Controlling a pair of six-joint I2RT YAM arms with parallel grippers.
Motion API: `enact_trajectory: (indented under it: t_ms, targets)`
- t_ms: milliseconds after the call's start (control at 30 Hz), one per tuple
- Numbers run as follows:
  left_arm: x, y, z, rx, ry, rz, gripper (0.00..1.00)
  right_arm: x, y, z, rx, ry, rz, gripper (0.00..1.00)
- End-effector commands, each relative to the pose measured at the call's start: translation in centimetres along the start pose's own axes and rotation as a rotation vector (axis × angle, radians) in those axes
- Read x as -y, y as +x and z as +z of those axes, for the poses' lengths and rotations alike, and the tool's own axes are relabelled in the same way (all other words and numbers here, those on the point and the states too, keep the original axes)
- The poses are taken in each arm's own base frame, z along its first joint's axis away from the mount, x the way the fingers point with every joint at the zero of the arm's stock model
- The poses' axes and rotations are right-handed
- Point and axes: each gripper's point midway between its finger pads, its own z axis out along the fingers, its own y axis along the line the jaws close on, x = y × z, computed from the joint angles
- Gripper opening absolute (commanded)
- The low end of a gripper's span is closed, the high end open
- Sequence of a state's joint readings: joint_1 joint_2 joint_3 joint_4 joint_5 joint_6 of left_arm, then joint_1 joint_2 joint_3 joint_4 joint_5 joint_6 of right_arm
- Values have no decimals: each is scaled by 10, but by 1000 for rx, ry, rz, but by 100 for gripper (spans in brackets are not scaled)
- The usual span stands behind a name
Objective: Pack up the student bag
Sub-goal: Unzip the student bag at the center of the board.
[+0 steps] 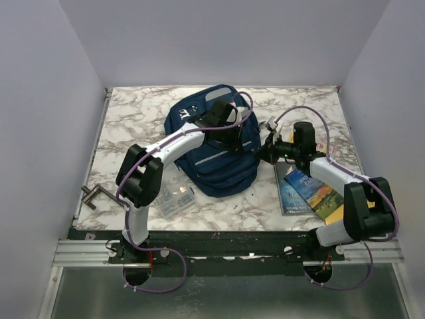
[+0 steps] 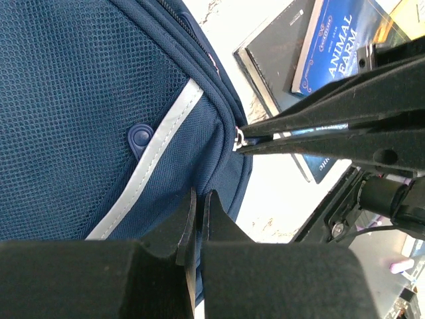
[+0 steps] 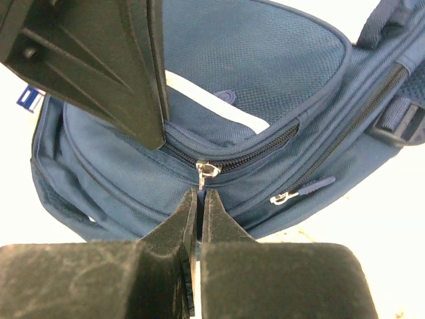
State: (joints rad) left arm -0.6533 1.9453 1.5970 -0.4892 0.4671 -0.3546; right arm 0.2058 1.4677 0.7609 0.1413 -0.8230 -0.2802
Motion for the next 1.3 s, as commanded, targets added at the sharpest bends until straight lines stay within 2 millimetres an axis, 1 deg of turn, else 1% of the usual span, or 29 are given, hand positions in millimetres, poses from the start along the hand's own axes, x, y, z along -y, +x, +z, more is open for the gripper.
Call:
enact_trajectory:
  t_ms: [0,33,67,100,167,233,267,300,333,400,533,567,600,633,700,767,800,833,900,933,967,1033,1100,1167,1267]
  targets:
    - [20,-25,-13,63,66,0,0,-13,-14,6,40,106,109,1]
    - [20,-24,-13,60,71,-5,0,-12,-11,9,20,175,120,1]
    - [21,-24,-13,58,76,-9,0,-19,-7,14,-13,204,115,1]
    - [23,-25,-13,58,84,-13,0,-19,-1,18,-51,272,118,1]
    - [25,-24,-12,54,95,-23,0,-29,4,28,-103,375,136,1]
    - [26,-23,-12,52,101,-31,0,-45,10,36,-128,397,104,1]
    - [25,-23,-12,53,99,-37,0,-45,12,36,-124,453,90,1]
    - [25,-23,-12,54,100,-39,0,-50,14,37,-106,467,81,1]
    - [25,-22,-11,53,99,-42,0,-49,15,37,-80,478,97,1]
    - [25,-22,-11,53,101,-47,0,-43,18,32,-16,525,123,1]
    - [30,-22,-15,54,114,-62,0,-36,14,28,20,572,112,1]
    - [30,-24,-17,60,110,-67,6,-33,13,27,27,588,119,1]
    - [30,-26,-20,71,103,-74,18,-30,12,25,37,610,127,1]
    - [28,-27,-24,79,97,-89,33,-28,12,24,40,626,130,1]
    - [23,-31,-35,104,83,-120,56,-24,13,23,43,647,133,1]
    - [13,-33,-50,135,55,-172,71,-21,12,22,49,672,142,1]
    - [9,-35,-62,154,46,-259,75,-18,13,20,51,690,151,1]
    - [1,-35,-71,177,31,-246,77,-15,13,18,58,710,160,1]
    - [-9,-32,-96,235,29,-317,80,-10,11,14,68,751,182,1]
    - [-21,-23,-103,254,17,-369,81,-9,9,11,72,765,189,1]
    - [-29,-18,-113,287,14,-410,82,-9,8,10,73,769,194,1]
    - [-61,6,-120,307,-13,-519,84,-10,2,5,89,769,195,1]
    - [-92,20,-126,324,-31,-620,83,-8,2,0,81,800,213,1]
    - [-112,31,-126,312,-18,-705,82,-6,5,-3,43,823,218,1]
    - [-125,31,-118,298,-11,-724,80,-8,11,0,-13,803,200,1]
